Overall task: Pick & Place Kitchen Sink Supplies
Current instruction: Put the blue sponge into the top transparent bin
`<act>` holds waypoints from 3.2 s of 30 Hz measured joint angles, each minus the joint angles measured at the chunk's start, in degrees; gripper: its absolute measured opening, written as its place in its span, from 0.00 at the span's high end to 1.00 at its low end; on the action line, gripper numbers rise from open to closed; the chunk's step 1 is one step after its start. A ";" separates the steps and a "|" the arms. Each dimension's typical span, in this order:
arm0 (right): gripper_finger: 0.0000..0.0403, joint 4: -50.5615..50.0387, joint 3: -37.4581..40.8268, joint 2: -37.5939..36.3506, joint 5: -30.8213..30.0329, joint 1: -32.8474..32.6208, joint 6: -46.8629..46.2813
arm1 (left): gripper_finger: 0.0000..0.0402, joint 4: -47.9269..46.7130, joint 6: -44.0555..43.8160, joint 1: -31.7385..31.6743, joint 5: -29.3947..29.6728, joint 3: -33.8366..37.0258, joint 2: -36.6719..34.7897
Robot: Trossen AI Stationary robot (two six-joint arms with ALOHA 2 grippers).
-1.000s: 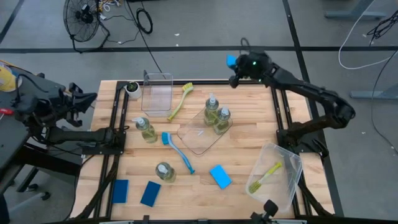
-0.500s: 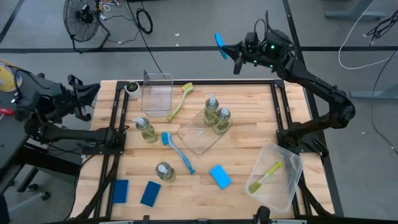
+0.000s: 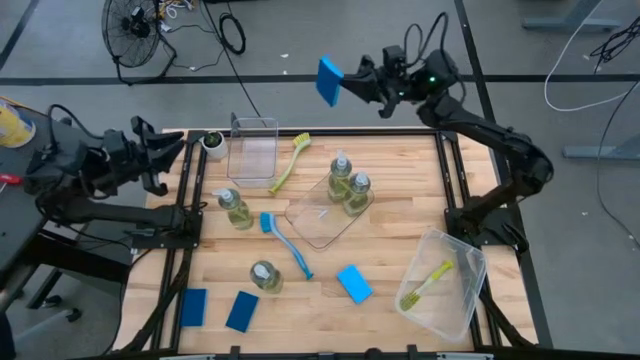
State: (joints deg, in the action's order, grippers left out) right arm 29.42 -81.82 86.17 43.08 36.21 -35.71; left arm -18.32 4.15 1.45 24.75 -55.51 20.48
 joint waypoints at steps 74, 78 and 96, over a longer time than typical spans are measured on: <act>1.00 6.32 -0.07 8.51 13.32 -19.81 -6.64 | 0.37 34.34 -18.98 -16.96 -55.12 0.02 43.29; 1.00 6.19 -0.07 8.51 13.34 -19.76 -6.55 | 0.41 34.79 -18.80 -16.23 -55.10 0.02 44.48; 1.00 5.70 -0.07 8.51 14.05 -19.67 -5.78 | 0.89 34.75 -18.36 -15.39 -55.12 0.02 44.53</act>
State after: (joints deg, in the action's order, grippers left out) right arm 35.13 -81.89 94.67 57.13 16.53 -41.50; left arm 16.43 -14.21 -13.93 -30.37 -55.48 65.01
